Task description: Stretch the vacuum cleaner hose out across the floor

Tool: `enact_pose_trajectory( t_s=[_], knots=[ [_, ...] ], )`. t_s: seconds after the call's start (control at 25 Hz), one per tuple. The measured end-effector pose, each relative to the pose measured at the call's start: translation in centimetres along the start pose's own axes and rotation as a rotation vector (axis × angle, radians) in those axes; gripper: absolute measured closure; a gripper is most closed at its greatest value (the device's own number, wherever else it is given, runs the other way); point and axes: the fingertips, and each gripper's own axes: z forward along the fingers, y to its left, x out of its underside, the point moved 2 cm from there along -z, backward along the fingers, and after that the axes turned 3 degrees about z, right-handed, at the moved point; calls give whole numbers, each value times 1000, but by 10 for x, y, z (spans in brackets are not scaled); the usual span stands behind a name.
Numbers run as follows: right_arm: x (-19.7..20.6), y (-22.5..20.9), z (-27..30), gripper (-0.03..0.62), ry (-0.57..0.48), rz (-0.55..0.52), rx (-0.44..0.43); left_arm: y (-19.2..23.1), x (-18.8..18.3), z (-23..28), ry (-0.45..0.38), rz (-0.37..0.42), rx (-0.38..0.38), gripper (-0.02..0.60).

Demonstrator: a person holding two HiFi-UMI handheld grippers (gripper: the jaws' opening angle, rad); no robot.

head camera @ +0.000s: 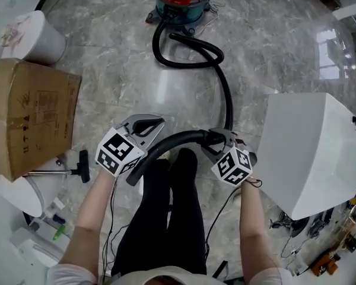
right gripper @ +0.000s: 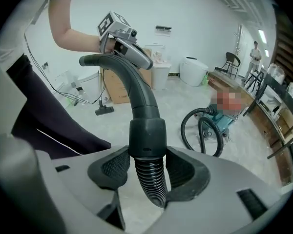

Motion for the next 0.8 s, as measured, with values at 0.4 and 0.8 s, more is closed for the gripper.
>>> enact_pose_trajectory(
  t_s=[0.4, 0.8],
  knots=[
    [-55, 36, -100, 356, -38, 32, 22, -36, -67, -99, -56, 13, 7, 572],
    [-115, 27, -176, 356, -176, 96, 95, -101, -93, -142, -246, 297, 186, 366]
  ],
)
